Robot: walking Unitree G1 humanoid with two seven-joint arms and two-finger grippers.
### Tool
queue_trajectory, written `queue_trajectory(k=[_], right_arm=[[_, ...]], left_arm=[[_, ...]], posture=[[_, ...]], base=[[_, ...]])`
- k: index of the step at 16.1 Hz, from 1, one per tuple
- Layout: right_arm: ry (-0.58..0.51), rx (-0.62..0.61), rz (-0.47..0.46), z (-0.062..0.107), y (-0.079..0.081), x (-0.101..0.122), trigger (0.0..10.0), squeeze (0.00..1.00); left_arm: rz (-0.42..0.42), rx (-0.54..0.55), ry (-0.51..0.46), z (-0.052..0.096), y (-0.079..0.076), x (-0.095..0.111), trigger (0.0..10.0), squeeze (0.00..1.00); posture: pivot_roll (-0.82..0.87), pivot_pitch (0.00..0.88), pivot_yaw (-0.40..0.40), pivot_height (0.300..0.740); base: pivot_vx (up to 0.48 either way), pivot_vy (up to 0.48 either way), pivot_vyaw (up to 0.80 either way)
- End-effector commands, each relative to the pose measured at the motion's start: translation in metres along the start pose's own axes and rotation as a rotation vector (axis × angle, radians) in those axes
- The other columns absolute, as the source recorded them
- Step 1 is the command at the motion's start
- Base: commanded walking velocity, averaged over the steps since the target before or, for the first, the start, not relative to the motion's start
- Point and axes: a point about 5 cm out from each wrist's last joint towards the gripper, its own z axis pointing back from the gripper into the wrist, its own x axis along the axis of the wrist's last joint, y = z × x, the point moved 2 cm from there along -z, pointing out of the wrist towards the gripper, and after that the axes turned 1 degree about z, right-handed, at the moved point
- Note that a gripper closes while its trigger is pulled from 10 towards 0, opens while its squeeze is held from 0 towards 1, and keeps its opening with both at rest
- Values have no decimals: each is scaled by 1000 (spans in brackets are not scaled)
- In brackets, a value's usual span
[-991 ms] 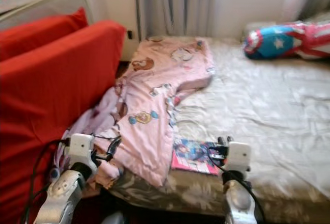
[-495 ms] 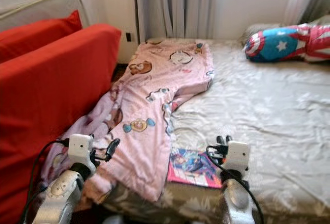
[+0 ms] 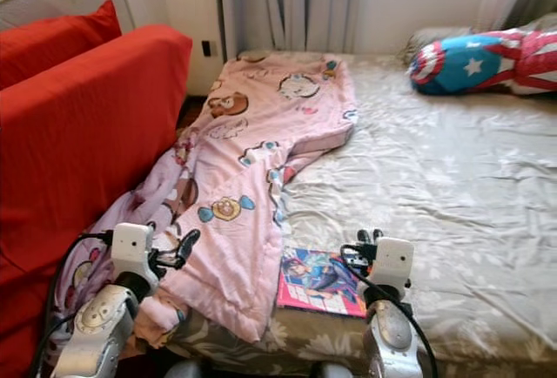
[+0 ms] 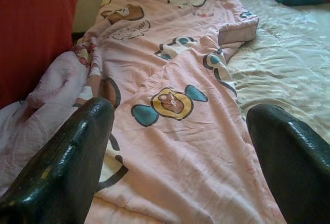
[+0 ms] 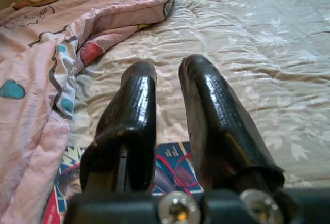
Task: Clean up the room
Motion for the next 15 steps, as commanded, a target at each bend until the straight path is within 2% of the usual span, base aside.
queue_trajectory(k=[1,3,4,6,10,13,15], right_arm=[[25,-31,-9,-2,-6,-4,10000,0],[67,-64,-36,-8,-13,-11,10000,0],[70,-77,-64,-12,-14,-10,10000,0],[59,-74,-61,-15,-14,-7,10000,0],[90,-75,-59,-17,-14,-14,10000,0],[103,-78,-67,-12,-11,-23,10000,0],[113,-75,-68,-11,-10,-27,10000,0]], left_arm=[[-1,3,4,1,2,1,10000,0],[-14,11,-3,-6,6,5,10000,0],[-12,36,-23,-15,14,13,10000,0],[-15,34,-31,-24,14,19,10000,0],[-13,11,-39,-32,3,20,10000,0],[-22,33,-46,-39,8,25,10000,0],[-21,44,-49,-38,11,25,10000,0]], posture=[[-35,0,-6,612],[-24,0,-8,612],[-23,0,-5,612],[-24,0,2,612],[-22,0,10,612],[-9,0,15,602],[-5,21,20,602]], base=[[0,0,0],[0,0,0],[0,0,0],[0,0,0],[0,0,0],[0,0,0],[0,0,0]])
